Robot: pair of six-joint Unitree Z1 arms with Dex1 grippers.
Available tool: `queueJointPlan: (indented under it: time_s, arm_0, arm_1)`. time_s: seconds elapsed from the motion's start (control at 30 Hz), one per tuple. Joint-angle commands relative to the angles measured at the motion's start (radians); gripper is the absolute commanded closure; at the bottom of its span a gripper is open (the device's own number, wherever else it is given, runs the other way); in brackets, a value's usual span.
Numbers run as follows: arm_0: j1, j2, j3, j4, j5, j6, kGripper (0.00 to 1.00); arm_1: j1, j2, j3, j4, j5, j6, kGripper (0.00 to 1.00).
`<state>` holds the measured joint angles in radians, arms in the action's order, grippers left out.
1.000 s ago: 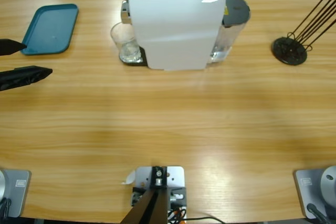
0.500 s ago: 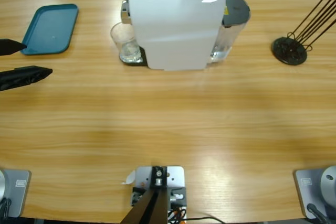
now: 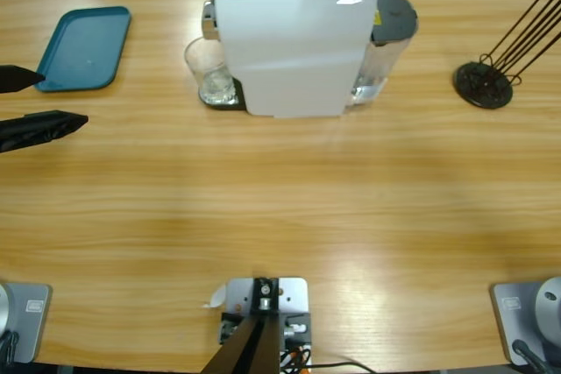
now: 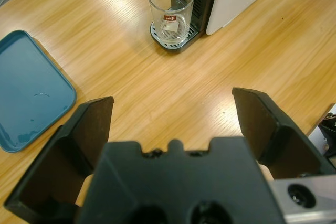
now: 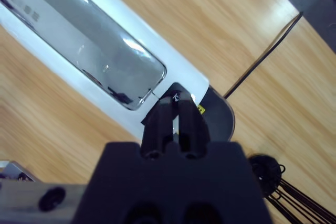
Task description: Pour coffee
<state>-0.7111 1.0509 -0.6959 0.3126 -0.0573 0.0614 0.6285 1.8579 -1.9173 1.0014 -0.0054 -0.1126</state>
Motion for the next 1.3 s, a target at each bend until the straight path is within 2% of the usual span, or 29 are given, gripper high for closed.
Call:
queueJointPlan:
  time_s: [0.03, 0.8, 1.3]
  arm_0:
    - [-0.008, 0.027, 0.003, 0.014, 0.005, -0.018, 0.009]
    - [-0.01, 0.034, 0.001, 0.013, 0.004, -0.018, 0.009]
    - [-0.01, 0.035, 0.001, 0.014, 0.004, -0.018, 0.009]
  arm_1:
    - [0.007, 0.06, 0.011, 0.013, 0.005, 0.008, 1.0]
    - [-0.001, 0.066, 0.09, -0.028, 0.01, 0.007, 1.0]
    - [-0.001, 0.022, 0.244, -0.104, 0.022, 0.013, 1.0]
